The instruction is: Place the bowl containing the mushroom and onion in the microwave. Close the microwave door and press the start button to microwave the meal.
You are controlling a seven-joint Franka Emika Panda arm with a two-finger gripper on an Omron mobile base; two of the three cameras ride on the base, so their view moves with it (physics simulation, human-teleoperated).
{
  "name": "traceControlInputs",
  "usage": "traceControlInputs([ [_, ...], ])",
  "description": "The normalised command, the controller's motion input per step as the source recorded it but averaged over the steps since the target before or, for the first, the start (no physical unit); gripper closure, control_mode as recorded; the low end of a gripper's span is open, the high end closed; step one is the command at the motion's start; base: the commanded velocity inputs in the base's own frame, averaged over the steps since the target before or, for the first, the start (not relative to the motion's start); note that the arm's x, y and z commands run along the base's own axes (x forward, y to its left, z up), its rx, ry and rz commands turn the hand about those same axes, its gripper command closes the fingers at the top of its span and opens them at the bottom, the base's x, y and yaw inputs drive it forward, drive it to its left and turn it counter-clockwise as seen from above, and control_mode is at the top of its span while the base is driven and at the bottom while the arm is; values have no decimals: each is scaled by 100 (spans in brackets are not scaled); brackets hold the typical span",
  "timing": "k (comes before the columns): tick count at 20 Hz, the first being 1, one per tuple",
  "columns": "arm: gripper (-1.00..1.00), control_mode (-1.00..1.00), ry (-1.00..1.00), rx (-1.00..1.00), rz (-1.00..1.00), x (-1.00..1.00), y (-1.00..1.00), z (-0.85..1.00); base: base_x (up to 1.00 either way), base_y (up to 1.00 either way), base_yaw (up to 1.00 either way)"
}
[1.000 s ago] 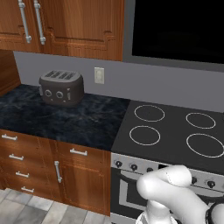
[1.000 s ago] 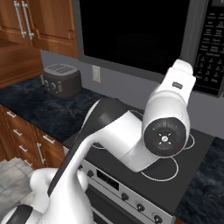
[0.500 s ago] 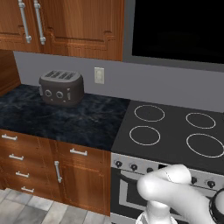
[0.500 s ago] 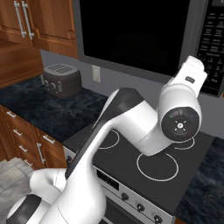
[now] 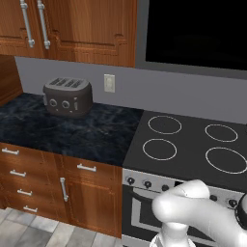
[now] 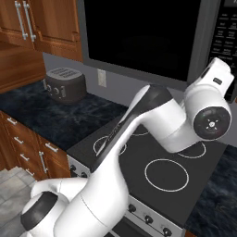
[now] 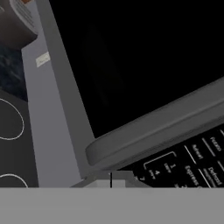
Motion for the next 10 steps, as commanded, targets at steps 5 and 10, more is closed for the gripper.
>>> traceControlInputs([
  [5,100,-100,0,4,12,23,-22,-10,0,0,0],
  [10,100,-100,0,4,12,29,-15,-13,0,0,0],
])
